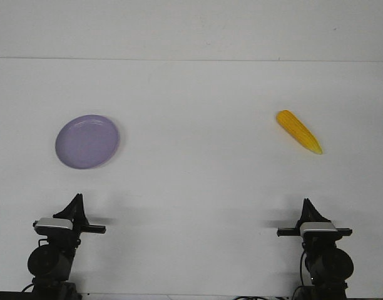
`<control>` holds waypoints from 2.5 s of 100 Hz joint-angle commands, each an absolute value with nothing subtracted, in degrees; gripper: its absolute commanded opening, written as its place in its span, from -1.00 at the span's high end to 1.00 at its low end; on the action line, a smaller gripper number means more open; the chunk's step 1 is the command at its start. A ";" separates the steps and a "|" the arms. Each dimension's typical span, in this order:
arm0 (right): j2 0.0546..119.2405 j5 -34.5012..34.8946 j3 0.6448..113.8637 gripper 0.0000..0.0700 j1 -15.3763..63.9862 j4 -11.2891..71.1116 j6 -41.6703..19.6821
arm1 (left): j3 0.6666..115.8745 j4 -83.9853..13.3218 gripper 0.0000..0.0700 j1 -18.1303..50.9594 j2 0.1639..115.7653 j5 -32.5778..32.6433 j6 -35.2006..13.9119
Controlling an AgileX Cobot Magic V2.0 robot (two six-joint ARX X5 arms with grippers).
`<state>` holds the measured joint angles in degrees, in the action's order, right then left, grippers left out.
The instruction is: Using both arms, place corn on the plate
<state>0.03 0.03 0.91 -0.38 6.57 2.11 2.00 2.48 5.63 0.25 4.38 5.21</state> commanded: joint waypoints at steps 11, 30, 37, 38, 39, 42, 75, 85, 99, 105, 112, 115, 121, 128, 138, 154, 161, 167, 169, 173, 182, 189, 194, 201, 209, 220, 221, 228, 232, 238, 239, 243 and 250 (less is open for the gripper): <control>0.05 0.03 0.73 0.95 -0.34 6.00 1.32 | 0.80 3.05 0.96 5.58 0.19 4.51 5.72; 0.05 0.03 0.73 0.95 -0.34 5.98 1.32 | 0.80 3.11 0.96 5.58 0.19 4.56 5.76; 0.05 0.03 0.73 0.95 -0.34 5.98 1.32 | 0.82 3.11 0.96 5.58 0.19 4.49 5.23; 0.05 0.03 0.73 0.95 -0.34 6.00 1.32 | 0.82 3.11 0.96 5.58 0.19 4.47 5.06; 0.05 0.03 0.73 0.95 -0.34 6.00 1.32 | 0.82 3.09 0.96 5.58 0.19 4.43 4.84; 0.05 0.03 0.73 0.95 -0.34 5.98 1.32 | 0.82 2.96 0.96 5.61 0.19 4.12 3.38; 0.05 0.03 0.73 0.95 -0.34 6.00 1.32 | 1.02 4.84 0.97 5.58 0.19 2.96 -12.08; 0.05 0.03 0.73 0.95 -0.34 6.00 1.32 | 4.29 4.08 0.94 5.58 0.49 3.09 -15.86; 0.05 0.03 0.73 0.95 -0.34 6.00 1.32 | 14.76 0.16 -0.14 5.58 4.93 3.79 -17.85; 0.05 0.03 0.73 0.95 -0.34 6.00 1.32 | 20.40 -2.90 -0.15 5.58 8.71 4.84 -16.60; 0.05 0.03 0.73 0.95 -0.34 6.00 1.32 | 27.62 -7.68 -0.22 5.56 14.37 6.55 -15.25; 0.05 0.03 0.73 0.95 -0.34 6.00 1.32 | 30.68 -9.89 -0.25 5.52 17.15 7.40 -14.31; 0.05 0.03 0.73 0.95 -0.34 6.00 1.32 | 36.71 -14.37 -0.27 5.17 23.55 8.78 -12.32; 0.05 0.03 0.73 0.95 -0.34 6.00 1.32 | 42.94 -18.46 -0.34 3.88 31.81 10.15 -9.85; 0.05 0.03 0.73 0.95 -0.34 6.00 1.32 | 50.41 -22.04 -0.34 0.16 44.73 9.93 -7.38; 0.05 0.03 0.73 0.95 -0.34 5.98 1.32 | 59.88 -24.93 -0.33 -8.01 64.36 7.07 -5.19; 0.05 0.03 0.73 0.95 -0.34 6.00 1.32 | 63.16 -24.82 -0.33 -11.40 71.92 3.99 -6.24; 0.05 0.03 0.73 0.95 -0.34 6.00 1.32 | 65.47 -24.12 -0.32 -13.82 77.69 1.08 -7.62; 0.05 0.03 0.73 0.95 -0.34 5.98 1.32 | 66.17 -23.90 -0.32 -14.39 79.42 0.23 -8.01; 0.05 0.03 0.73 0.95 -0.34 6.00 1.32 | 67.48 -23.18 -0.32 -15.42 82.78 -1.08 -8.71; 0.05 0.03 0.73 0.95 -0.34 6.00 1.32 | 69.52 -20.58 -0.32 -17.06 89.32 -2.44 -10.02; 0.05 0.03 0.73 0.95 -0.34 5.98 1.32 | 70.52 -19.16 -0.32 -17.85 93.12 -3.51 -10.20; 0.05 0.03 0.73 0.95 -0.34 5.98 1.32 | 70.87 -18.00 -0.31 -18.15 95.48 -3.92 -10.31; 0.05 0.03 0.73 0.95 -0.34 6.00 1.32 | 70.87 -16.62 -0.30 -18.37 98.32 -4.34 -10.37; 0.05 0.03 0.73 0.95 -0.34 6.00 1.32 | 70.87 -15.75 -0.30 -18.35 100.73 -4.38 -10.37; 0.05 0.03 0.73 0.95 -0.34 6.00 1.32 | 70.87 -14.17 -0.23 -18.28 103.35 -4.69 -10.37; 0.05 0.03 0.73 0.95 -0.34 5.98 1.32 | 70.87 -14.06 -0.20 -18.26 103.53 -4.82 -10.37; 0.05 0.03 0.73 0.95 -0.34 6.00 1.32 | 70.87 -13.61 -0.02 -18.15 104.51 -5.41 -10.39; 0.05 0.03 0.73 0.95 -0.34 6.00 1.32 | 70.87 -13.41 0.06 -18.04 104.88 -5.85 -10.37; 0.05 0.03 0.73 0.95 -0.34 5.98 1.32 | 70.87 -13.39 0.24 -17.96 105.08 -6.04 -10.35; 0.05 0.03 0.73 0.95 -0.34 6.00 1.32 | 70.87 -13.39 0.29 -17.93 105.08 -6.04 -10.35; 0.05 0.03 0.73 0.95 -0.34 6.00 1.32 | 70.87 -13.39 0.50 -17.87 105.10 -6.04 -10.33; 0.05 0.03 0.73 0.95 -0.34 6.00 1.32 | 70.87 -13.39 0.98 -17.87 105.06 -6.04 -10.11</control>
<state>0.03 0.03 0.91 -0.38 6.57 2.11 69.82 -13.37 -17.85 103.61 -5.91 -10.04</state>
